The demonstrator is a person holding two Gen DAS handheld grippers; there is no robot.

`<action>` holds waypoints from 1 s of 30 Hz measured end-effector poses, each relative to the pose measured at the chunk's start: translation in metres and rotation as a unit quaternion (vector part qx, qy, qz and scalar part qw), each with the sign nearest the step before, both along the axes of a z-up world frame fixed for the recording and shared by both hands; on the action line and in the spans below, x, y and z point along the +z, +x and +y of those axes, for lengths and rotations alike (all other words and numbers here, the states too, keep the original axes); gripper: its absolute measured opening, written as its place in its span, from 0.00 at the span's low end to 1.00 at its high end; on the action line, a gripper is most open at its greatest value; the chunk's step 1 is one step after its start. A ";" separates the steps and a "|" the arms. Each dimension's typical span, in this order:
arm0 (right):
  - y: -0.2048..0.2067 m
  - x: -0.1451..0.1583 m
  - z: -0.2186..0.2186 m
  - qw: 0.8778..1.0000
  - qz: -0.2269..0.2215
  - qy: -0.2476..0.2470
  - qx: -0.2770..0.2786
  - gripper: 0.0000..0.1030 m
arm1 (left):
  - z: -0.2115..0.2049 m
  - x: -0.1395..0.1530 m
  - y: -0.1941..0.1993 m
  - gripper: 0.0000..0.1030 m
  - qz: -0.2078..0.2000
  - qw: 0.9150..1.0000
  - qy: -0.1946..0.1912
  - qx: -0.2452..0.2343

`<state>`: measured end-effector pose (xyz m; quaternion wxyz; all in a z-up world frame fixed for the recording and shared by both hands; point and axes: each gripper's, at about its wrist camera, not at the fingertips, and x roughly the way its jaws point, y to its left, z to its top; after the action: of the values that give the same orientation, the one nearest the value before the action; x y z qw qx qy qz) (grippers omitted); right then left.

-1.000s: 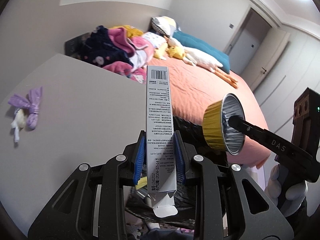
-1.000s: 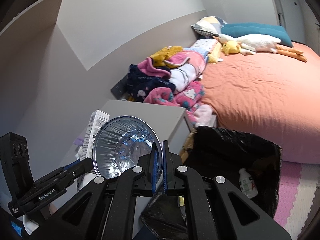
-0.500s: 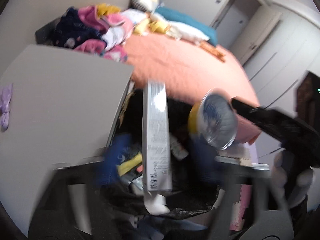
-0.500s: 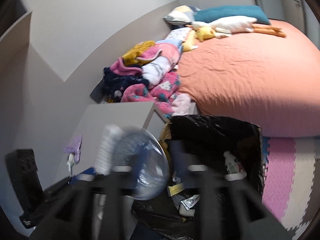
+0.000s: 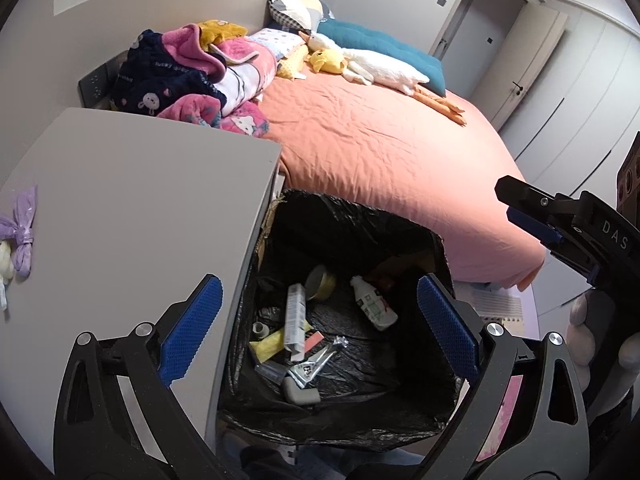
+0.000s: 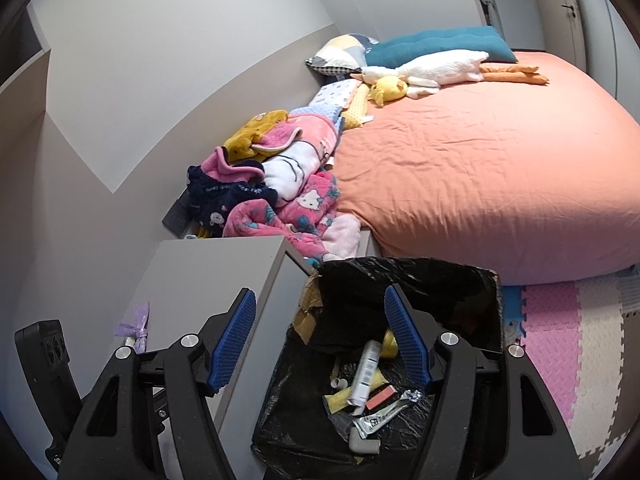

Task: Collect trash
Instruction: 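Move both tools back from the bag toward the table, then move both tools over the table toward the purple bag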

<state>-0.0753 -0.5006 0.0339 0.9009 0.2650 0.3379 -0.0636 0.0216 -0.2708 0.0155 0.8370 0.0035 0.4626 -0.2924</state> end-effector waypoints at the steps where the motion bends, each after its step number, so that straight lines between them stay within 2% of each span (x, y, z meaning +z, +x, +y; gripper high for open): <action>1: 0.001 0.000 0.002 1.000 -0.002 -0.001 0.004 0.66 | 0.002 0.000 0.001 0.92 -0.001 1.000 -0.002 0.002; 12: 0.018 0.006 0.033 0.998 -0.026 -0.003 0.053 0.66 | 0.032 0.001 0.009 0.92 -0.008 0.999 -0.005 0.037; 30: 0.064 0.003 0.126 0.987 -0.022 -0.012 0.158 0.66 | 0.126 -0.003 0.016 0.92 -0.010 0.991 0.008 0.135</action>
<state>-0.0117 -0.3744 0.0366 0.9098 0.1987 0.3550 0.0815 0.0371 -0.1451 0.0126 0.8734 -0.0491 0.4524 -0.1733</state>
